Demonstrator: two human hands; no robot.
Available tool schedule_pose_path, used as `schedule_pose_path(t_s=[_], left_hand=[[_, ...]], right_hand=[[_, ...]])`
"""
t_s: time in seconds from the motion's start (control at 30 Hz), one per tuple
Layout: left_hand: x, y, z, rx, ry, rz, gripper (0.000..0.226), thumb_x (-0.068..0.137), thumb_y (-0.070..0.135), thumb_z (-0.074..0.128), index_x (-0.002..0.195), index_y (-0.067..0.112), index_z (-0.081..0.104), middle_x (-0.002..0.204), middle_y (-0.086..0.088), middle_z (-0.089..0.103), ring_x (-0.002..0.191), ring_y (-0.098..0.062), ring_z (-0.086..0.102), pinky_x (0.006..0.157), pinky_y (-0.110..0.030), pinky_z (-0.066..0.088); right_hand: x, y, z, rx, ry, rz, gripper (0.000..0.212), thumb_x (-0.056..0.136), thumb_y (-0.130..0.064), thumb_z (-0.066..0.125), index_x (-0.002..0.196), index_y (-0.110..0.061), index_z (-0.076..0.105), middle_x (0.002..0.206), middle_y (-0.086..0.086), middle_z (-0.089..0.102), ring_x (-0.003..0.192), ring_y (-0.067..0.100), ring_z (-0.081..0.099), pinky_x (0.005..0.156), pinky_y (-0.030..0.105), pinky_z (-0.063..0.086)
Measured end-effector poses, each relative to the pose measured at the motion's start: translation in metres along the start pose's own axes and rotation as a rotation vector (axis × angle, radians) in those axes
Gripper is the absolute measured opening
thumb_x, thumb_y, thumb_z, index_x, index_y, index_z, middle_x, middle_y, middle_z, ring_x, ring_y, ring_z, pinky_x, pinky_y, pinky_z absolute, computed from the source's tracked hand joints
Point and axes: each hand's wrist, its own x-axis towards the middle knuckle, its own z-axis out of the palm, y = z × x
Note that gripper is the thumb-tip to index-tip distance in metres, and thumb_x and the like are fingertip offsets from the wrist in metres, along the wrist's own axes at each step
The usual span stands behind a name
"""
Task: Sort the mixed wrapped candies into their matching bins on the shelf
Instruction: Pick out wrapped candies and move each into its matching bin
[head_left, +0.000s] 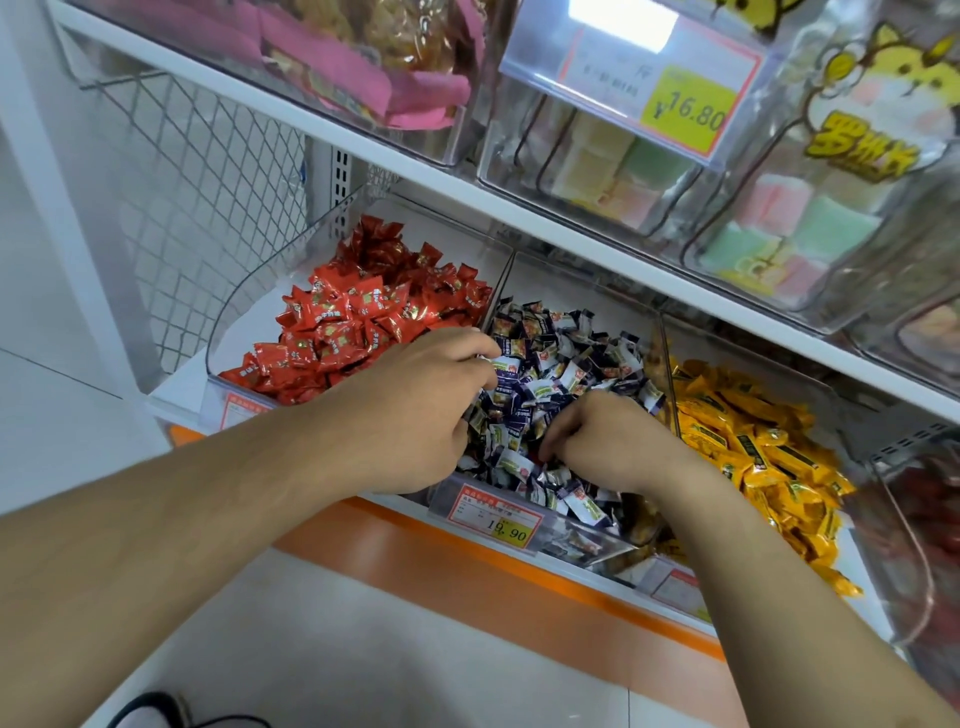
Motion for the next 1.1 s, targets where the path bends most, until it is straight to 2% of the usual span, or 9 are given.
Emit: schedule_pose_path(t_s=[0.1, 0.17, 0.23, 0.37, 0.5, 0.7, 0.83, 1.0, 1.1], left_hand=[[0.001, 0.000, 0.001, 0.012, 0.002, 0.005, 0.049, 0.098, 0.014, 0.057, 0.146, 0.021, 0.050, 0.160, 0.013, 0.025, 0.153, -0.008, 0.010, 0.124, -0.041, 0.025], [0.001, -0.001, 0.002, 0.012, 0.003, 0.010, 0.049, 0.097, 0.014, 0.057, 0.145, 0.021, 0.051, 0.160, 0.012, 0.025, 0.153, -0.008, 0.009, 0.124, -0.041, 0.025], [0.000, -0.001, 0.001, 0.010, 0.004, 0.012, 0.047, 0.097, 0.014, 0.057, 0.144, 0.021, 0.052, 0.161, 0.011, 0.026, 0.153, -0.008, 0.007, 0.125, -0.041, 0.024], [0.000, 0.002, 0.000, 0.009, -0.016, 0.000, 0.046, 0.099, 0.014, 0.055, 0.143, 0.024, 0.051, 0.162, 0.013, 0.022, 0.154, -0.007, 0.001, 0.126, -0.043, 0.021], [0.000, 0.004, 0.001, 0.019, -0.017, 0.005, 0.044, 0.099, 0.014, 0.053, 0.142, 0.024, 0.052, 0.162, 0.014, 0.023, 0.154, -0.008, -0.002, 0.127, -0.040, 0.018], [-0.001, 0.005, 0.002, 0.008, -0.012, 0.001, 0.041, 0.100, 0.013, 0.052, 0.139, 0.026, 0.054, 0.162, 0.016, 0.023, 0.153, -0.006, -0.004, 0.128, -0.039, 0.017], [0.001, 0.004, 0.004, 0.013, -0.004, 0.002, 0.042, 0.099, 0.013, 0.053, 0.138, 0.026, 0.054, 0.162, 0.017, 0.024, 0.153, -0.007, -0.004, 0.128, -0.037, 0.017], [0.001, 0.004, 0.005, 0.023, 0.002, 0.006, 0.042, 0.099, 0.015, 0.054, 0.138, 0.027, 0.055, 0.162, 0.016, 0.024, 0.153, -0.008, -0.003, 0.128, -0.038, 0.017], [0.001, 0.004, 0.005, 0.012, 0.006, 0.007, 0.041, 0.099, 0.015, 0.053, 0.137, 0.027, 0.056, 0.161, 0.016, 0.024, 0.153, -0.008, -0.003, 0.128, -0.036, 0.016]], right_hand=[[0.000, 0.001, 0.000, 0.028, -0.008, -0.012, 0.026, 0.091, -0.013, 0.062, 0.086, -0.030, 0.082, 0.092, -0.017, 0.075, 0.086, 0.003, 0.067, 0.068, 0.020, 0.053], [-0.002, 0.000, 0.003, 0.009, -0.070, -0.044, 0.014, 0.091, -0.030, 0.073, 0.103, -0.035, 0.079, 0.098, -0.019, 0.072, 0.090, 0.004, 0.066, 0.076, 0.023, 0.054], [-0.004, 0.001, 0.004, -0.058, -0.131, -0.071, 0.026, 0.088, -0.039, 0.078, 0.114, -0.038, 0.075, 0.099, -0.021, 0.070, 0.090, 0.002, 0.064, 0.082, 0.026, 0.054], [-0.005, 0.002, 0.003, -0.093, -0.158, -0.123, 0.027, 0.085, -0.039, 0.082, 0.110, -0.042, 0.074, 0.104, -0.019, 0.070, 0.093, 0.007, 0.065, 0.083, 0.031, 0.057], [-0.007, 0.002, 0.007, -0.159, -0.186, -0.179, 0.047, 0.084, -0.033, 0.080, 0.125, -0.050, 0.064, 0.117, -0.021, 0.066, 0.103, 0.008, 0.064, 0.089, 0.035, 0.058], [-0.009, 0.005, 0.005, -0.115, -0.123, -0.193, 0.030, 0.079, -0.025, 0.086, 0.102, -0.043, 0.079, 0.107, -0.017, 0.073, 0.092, 0.004, 0.067, 0.083, 0.037, 0.061], [-0.011, 0.006, -0.004, 0.016, 0.014, -0.217, 0.016, 0.080, -0.026, 0.088, 0.089, -0.038, 0.082, 0.091, -0.021, 0.075, 0.084, -0.004, 0.066, 0.075, 0.027, 0.057], [-0.008, 0.006, -0.018, 0.306, 0.355, -0.158, 0.006, 0.088, -0.030, 0.080, 0.091, -0.035, 0.079, 0.085, -0.016, 0.074, 0.049, -0.004, 0.057, 0.045, 0.012, 0.040], [0.002, 0.009, -0.024, 0.396, 0.651, -0.108, 0.014, 0.094, -0.035, 0.074, 0.108, -0.037, 0.076, 0.100, -0.020, 0.072, 0.073, -0.007, 0.065, 0.054, 0.003, 0.041]])
